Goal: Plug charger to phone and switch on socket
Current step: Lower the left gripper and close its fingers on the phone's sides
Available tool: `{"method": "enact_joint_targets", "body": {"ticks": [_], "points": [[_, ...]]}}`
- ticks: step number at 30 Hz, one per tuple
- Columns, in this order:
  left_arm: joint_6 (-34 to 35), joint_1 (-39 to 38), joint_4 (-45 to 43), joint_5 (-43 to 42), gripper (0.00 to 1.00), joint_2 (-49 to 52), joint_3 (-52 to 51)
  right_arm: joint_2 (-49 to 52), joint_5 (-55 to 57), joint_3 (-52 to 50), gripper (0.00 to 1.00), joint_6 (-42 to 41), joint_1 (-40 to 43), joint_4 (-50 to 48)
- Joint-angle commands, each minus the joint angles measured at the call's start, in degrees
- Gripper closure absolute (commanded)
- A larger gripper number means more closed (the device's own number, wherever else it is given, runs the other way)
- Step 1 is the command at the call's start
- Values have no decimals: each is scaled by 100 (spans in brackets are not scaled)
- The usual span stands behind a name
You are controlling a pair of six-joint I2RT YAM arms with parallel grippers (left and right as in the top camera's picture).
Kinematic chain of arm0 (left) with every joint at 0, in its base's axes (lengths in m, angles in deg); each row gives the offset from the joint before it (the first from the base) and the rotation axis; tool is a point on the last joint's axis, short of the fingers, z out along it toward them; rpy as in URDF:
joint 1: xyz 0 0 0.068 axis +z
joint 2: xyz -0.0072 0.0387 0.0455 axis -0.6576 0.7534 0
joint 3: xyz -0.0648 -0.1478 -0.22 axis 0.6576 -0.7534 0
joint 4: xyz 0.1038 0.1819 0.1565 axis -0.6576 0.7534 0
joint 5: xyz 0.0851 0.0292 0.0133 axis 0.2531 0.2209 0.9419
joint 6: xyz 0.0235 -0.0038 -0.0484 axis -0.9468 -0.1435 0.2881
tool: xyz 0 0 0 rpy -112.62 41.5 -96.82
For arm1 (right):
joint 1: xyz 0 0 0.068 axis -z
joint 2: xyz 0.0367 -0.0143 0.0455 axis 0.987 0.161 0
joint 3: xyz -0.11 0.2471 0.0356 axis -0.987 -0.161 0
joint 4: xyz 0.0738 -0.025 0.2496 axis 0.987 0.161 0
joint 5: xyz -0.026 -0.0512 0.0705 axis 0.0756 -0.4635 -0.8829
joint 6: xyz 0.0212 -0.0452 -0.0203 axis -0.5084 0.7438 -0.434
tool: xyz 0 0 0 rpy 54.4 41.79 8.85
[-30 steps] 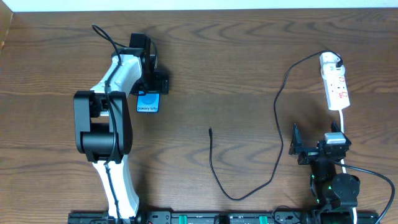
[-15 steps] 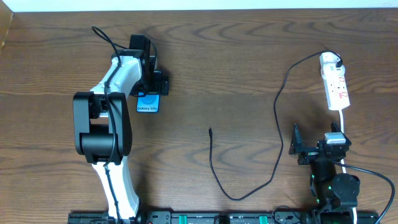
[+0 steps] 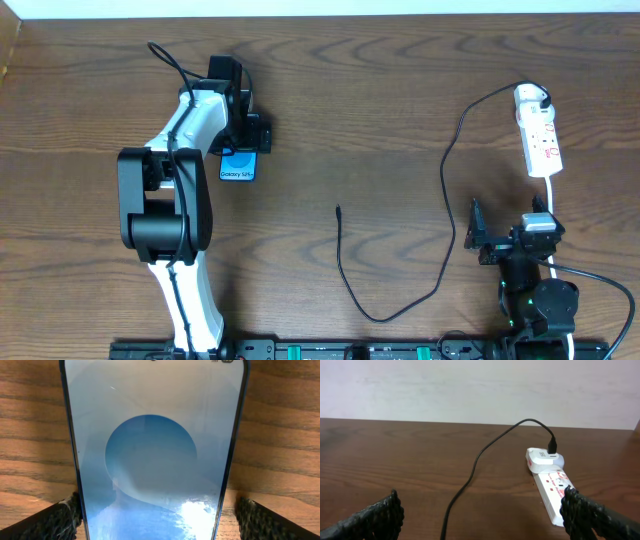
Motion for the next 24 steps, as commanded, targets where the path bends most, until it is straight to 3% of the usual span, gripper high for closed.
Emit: {"method": "enact_joint_targets", "body": {"ticks": [1, 6, 16, 24], "points": [[-98, -7, 81, 68, 1, 144, -234, -31, 26, -9, 1, -42, -50, 26], [-98, -9, 81, 68, 0, 144, -234, -31, 26, -9, 1, -42, -50, 26], [-98, -9, 79, 68, 11, 144, -234, -31, 26, -9, 1, -42, -50, 26], [-98, -9, 79, 68, 13, 144, -234, -31, 26, -9, 1, -42, -50, 26]]}}
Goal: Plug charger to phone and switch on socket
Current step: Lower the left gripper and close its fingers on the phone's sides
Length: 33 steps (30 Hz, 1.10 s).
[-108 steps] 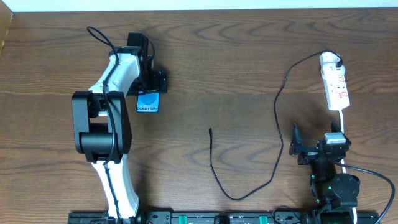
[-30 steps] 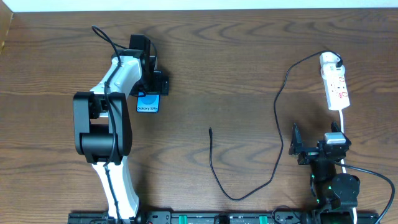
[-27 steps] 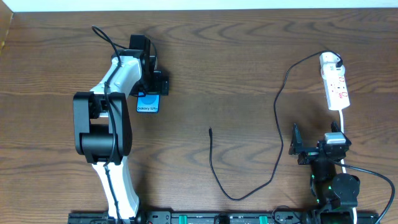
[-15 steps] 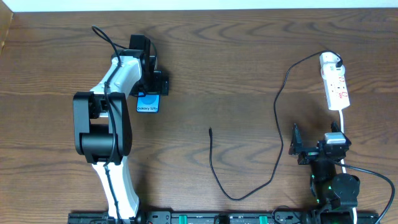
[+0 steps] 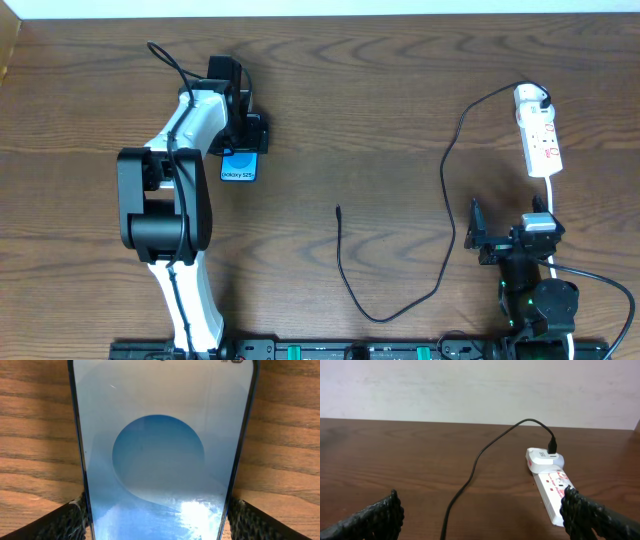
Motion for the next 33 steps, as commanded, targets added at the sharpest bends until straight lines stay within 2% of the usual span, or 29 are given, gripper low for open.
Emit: {"method": "enact_joint_targets", "body": {"ticks": [1, 3, 19, 33], "points": [[-96, -9, 74, 66, 13, 144, -234, -31, 24, -9, 1, -44, -50, 26], [-96, -9, 76, 66, 16, 144, -234, -31, 26, -9, 1, -42, -50, 26], [-96, -9, 74, 66, 24, 144, -234, -31, 26, -9, 1, -42, -50, 26], [-96, -9, 74, 63, 50, 144, -234, -31, 26, -9, 1, -42, -50, 26]]}}
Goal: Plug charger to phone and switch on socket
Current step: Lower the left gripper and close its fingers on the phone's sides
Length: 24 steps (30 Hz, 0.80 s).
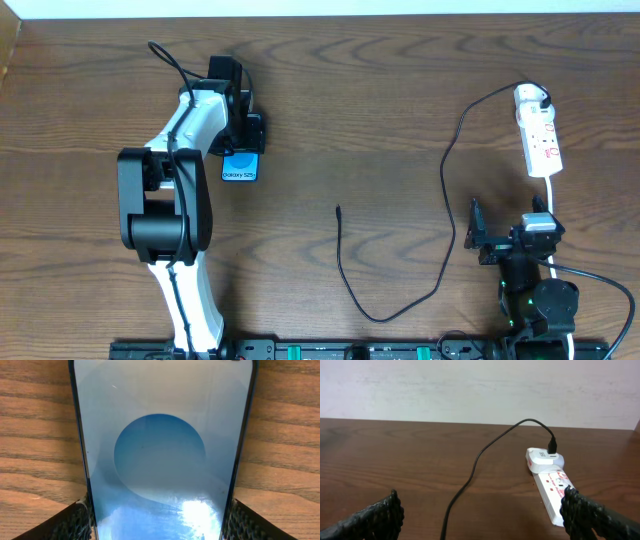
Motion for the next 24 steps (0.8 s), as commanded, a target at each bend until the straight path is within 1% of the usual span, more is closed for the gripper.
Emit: {"method": "enact_joint_targets", "body": {"ticks": [1, 9, 11, 24], "points": [[-55, -9, 63, 50, 53, 155, -234, -31, 26, -9, 1, -42, -50, 26], [-55, -9, 66, 52, 86, 155, -234, -31, 26, -9, 1, -42, -50, 26], [-55, -9, 63, 52, 92, 155, -234, -31, 26, -9, 1, -42, -50, 26], [-55, -7, 63, 52, 93, 151, -232, -31, 26, -9, 1, -42, -50, 26]]}}
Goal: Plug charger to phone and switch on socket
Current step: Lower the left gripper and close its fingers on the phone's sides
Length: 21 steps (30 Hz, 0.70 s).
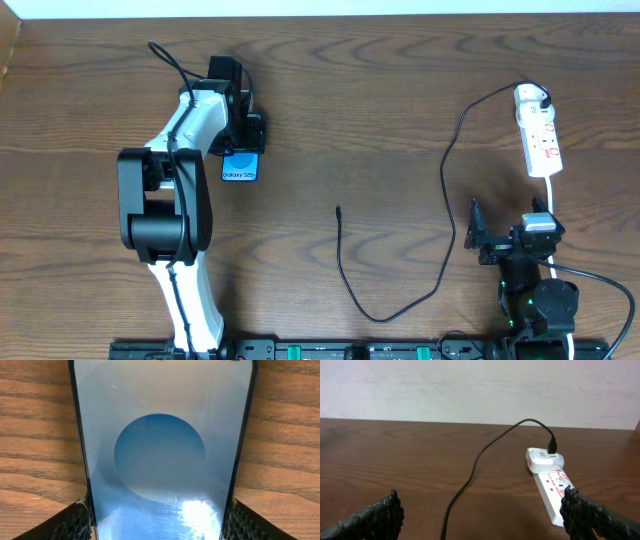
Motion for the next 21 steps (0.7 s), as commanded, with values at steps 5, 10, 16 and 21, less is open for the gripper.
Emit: {"method": "enact_joint_targets", "body": {"ticks": [5, 10, 16, 21], "points": [[-57, -7, 68, 52, 92, 146, -214, -31, 26, -9, 1, -42, -50, 26], [-57, -7, 184, 55, 93, 116, -44, -31, 26, -9, 1, -42, -50, 26], [-59, -7, 258, 57, 93, -96, 127, -31, 26, -9, 1, -42, -50, 26], [-61, -7, 278, 57, 92, -372, 142, -31, 26, -9, 1, -42, -50, 26]]}}
